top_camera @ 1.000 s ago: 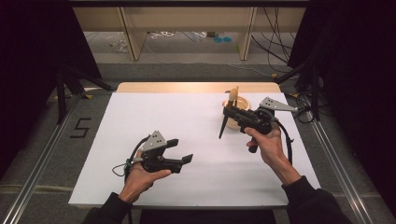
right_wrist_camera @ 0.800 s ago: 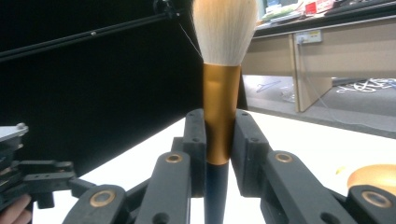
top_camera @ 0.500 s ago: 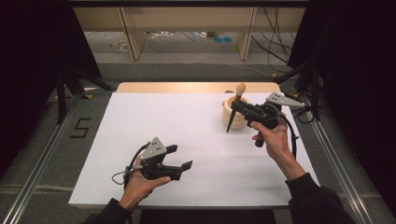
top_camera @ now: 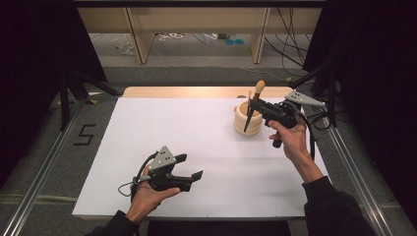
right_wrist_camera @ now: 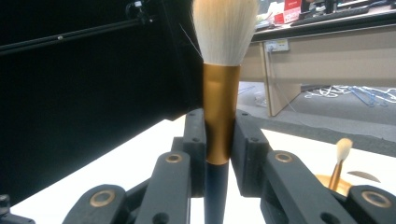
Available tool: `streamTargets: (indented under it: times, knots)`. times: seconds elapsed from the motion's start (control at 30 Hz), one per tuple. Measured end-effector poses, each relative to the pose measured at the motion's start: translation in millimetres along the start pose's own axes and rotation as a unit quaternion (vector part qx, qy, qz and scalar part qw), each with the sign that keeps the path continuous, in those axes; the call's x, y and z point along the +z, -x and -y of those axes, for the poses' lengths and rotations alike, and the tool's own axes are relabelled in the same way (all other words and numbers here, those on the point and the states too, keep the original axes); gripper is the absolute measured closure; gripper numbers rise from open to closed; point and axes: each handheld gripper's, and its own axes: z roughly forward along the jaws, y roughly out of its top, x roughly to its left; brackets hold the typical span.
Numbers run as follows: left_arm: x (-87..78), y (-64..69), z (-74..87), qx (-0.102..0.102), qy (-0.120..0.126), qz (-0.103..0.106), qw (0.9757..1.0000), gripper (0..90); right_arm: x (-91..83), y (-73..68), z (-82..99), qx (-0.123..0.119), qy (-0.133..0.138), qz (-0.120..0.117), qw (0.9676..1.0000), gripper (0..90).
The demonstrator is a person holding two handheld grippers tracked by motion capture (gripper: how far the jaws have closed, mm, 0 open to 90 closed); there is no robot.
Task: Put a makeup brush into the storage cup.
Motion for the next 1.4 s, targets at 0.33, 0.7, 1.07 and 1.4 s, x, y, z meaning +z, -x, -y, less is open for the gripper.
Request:
streamTargets:
  times: [0.33, 0.7, 1.07, 1.4]
  knots:
    - [0.9, 1.1, -0.5, 0.01, -0.002, 0.0, 0.9999, 19.6, 4.9, 17.5, -1.1, 0.008, 0.01, 0.023, 0.9997, 77.5]
    - [1.5, 3.6, -0.4, -0.003, -0.001, 0.001, 1.0, 19.6, 9.7, 32.6, -6.9, 0.012, 0.013, 0.042, 0.999, 77.5]
    - [1.5, 3.6, -0.4, -0.004, -0.002, 0.001, 1.0, 19.6, 19.2, 48.2, -10.0, 0.02, 0.027, 0.056, 0.9979, 77.5]
    - [1.4, 3.9, -0.3, -0.007, -0.002, 0.001, 1.0, 19.6, 23.5, 56.9, -13.3, 0.02, 0.03, 0.066, 0.9972, 77.5]
